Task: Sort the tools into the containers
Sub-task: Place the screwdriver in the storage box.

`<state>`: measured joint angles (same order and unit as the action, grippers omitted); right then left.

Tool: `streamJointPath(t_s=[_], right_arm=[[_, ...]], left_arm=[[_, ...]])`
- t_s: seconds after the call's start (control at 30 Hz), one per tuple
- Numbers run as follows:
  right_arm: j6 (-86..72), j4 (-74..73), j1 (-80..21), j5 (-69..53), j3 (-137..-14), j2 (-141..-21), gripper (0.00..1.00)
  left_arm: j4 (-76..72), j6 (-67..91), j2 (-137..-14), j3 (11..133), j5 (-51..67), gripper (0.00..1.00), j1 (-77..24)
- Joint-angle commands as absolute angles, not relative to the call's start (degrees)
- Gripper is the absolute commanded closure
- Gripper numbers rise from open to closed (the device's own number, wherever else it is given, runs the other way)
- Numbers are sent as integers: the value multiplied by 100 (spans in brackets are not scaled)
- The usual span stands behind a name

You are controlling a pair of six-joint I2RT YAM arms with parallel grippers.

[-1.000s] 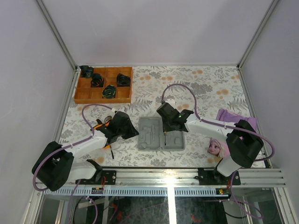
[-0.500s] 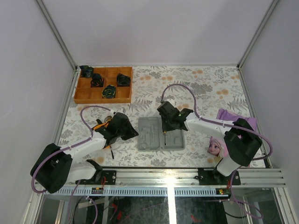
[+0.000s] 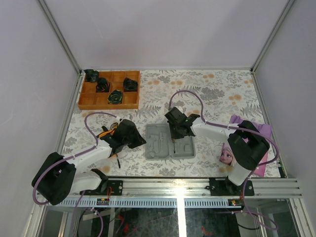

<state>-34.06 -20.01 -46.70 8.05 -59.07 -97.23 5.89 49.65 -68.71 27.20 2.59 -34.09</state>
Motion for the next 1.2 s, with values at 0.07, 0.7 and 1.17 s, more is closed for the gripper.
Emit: streamJointPath(t_s=[0.07,0.7,1.17], right_arm=[[-3357,-2172,-4641,877,-6073,-10246,87],[-2991,-2399,-4499,1159,-6110,-9098,74],[-2730,-2080,-4358,1336,-5318,-7661,61]], left_arm=[[654,5045,-6853,2582,201,100,-3499],[1467,4858,-6567,3151,-199,69,-3501],[3369,4645,-5707,4048,-1563,43,-2306]])
